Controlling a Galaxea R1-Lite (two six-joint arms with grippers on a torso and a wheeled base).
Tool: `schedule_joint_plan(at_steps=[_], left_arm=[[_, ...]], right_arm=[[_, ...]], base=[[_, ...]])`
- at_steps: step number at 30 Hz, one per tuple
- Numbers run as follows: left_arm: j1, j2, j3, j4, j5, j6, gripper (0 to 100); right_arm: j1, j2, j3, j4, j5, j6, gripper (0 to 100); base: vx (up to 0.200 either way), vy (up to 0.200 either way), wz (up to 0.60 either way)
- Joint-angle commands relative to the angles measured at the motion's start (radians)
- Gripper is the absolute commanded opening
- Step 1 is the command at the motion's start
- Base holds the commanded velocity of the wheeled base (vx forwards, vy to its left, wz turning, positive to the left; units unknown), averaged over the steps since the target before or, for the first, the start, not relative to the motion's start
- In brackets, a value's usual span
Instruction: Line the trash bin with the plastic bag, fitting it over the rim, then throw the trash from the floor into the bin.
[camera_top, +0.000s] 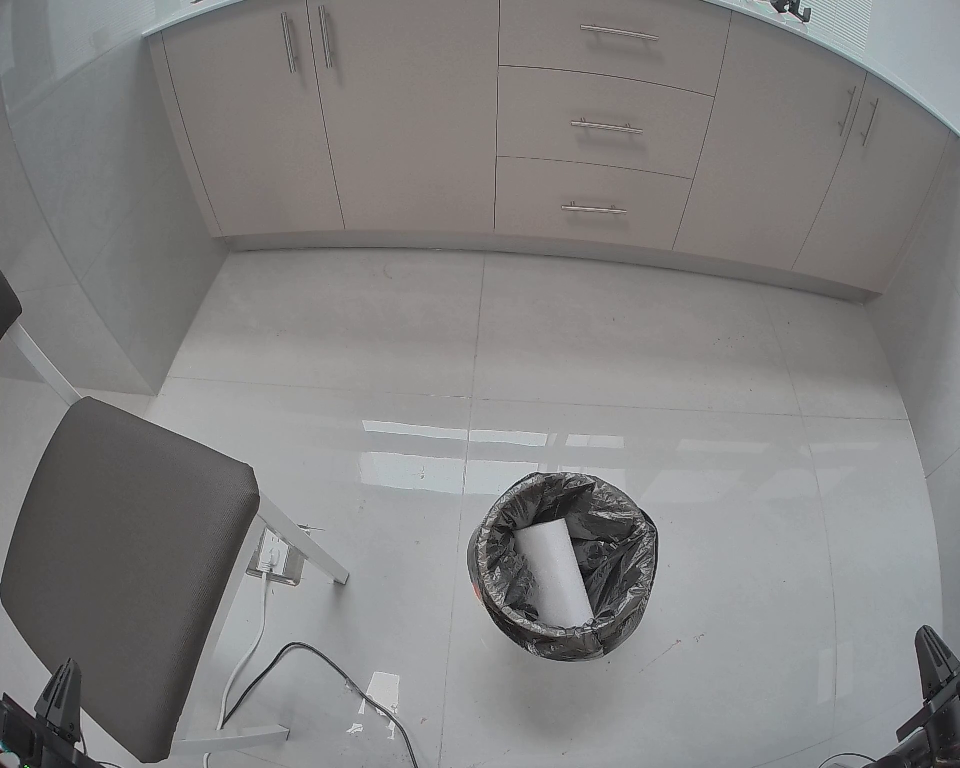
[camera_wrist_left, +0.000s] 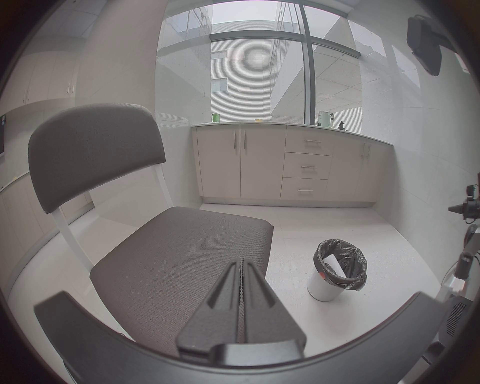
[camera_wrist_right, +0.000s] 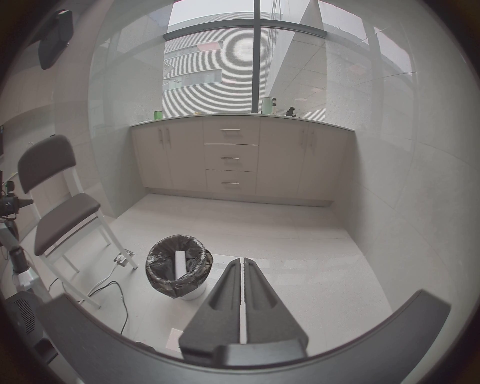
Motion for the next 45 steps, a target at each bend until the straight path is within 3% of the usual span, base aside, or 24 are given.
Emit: schedule_joint_plan(at_steps=[1,6,45], left_arm=[[0.001,-0.016,0.010,0.000,0.000,0.000,0],[-0.001,-0.016,0.010,0.000,0.000,0.000,0],[0.001,-0.016,0.010,0.000,0.000,0.000,0]], right_arm=[[0.060,-0.040,0.023,0.000,-0.003,0.013,0],[0.048,-0.080,0.023,0.022,-0.080,0.071,0],[0.048,-0.081,0.023,0.029,-0.060,0.059,0]], base=[[0.000,0.000,0.00],[0.000,0.000,0.00],[0.000,0.000,0.00]])
